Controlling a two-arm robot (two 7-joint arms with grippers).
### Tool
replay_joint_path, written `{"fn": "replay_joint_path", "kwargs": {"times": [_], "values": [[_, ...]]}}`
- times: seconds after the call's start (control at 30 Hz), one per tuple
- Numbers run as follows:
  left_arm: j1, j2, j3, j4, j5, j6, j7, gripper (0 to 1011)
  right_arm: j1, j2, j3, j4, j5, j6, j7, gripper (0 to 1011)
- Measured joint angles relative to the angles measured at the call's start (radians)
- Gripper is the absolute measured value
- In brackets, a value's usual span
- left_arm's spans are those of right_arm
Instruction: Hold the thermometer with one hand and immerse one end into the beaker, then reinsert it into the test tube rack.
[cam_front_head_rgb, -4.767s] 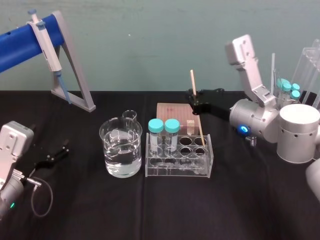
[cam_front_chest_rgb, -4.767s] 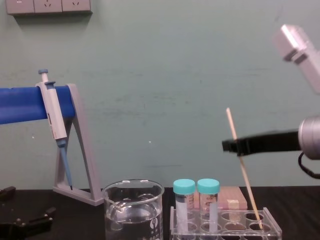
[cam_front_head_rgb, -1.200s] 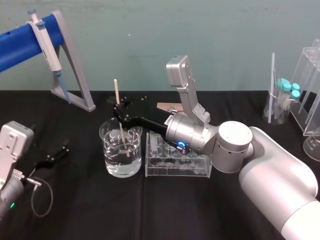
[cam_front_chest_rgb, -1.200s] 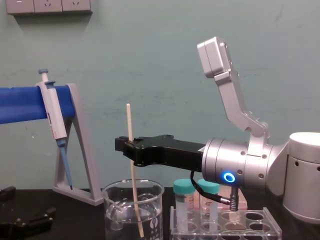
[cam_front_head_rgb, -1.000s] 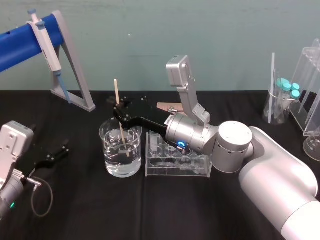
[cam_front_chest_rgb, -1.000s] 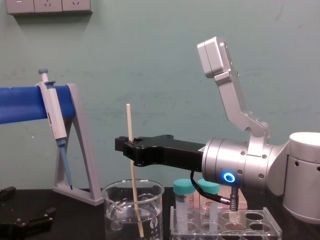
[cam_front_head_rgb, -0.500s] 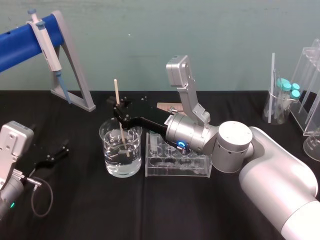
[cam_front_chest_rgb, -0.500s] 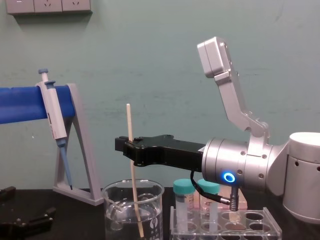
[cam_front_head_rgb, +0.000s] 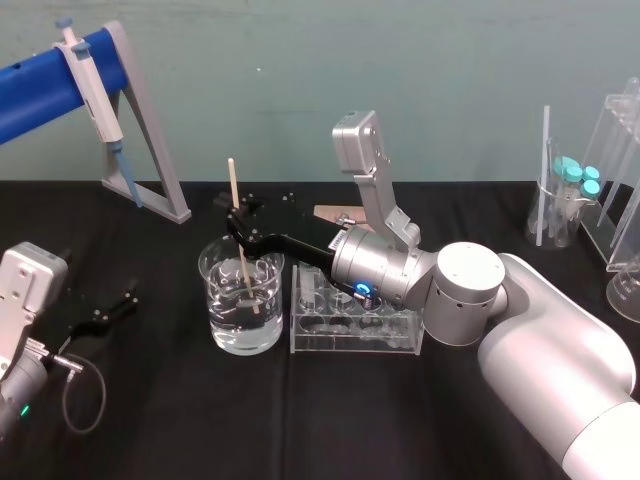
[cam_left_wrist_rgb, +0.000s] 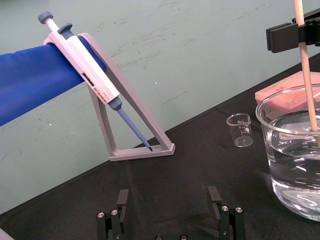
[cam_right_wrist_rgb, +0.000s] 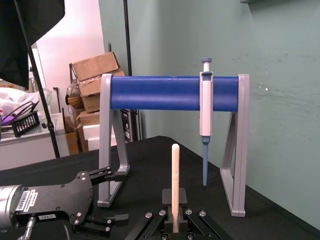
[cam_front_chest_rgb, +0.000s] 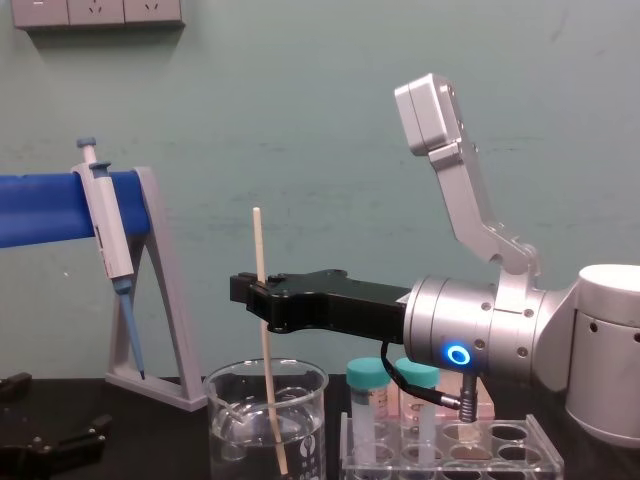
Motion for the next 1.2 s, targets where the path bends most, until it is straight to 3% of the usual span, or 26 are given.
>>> {"fn": "replay_joint_path", "kwargs": {"times": [1.2], "values": [[0.0, 0.0, 0.0, 0.0, 0.0, 0.0, 0.0, 1004, 0.0, 0.0, 0.0, 0.0, 0.0, 0.0, 0.0, 53]]}}
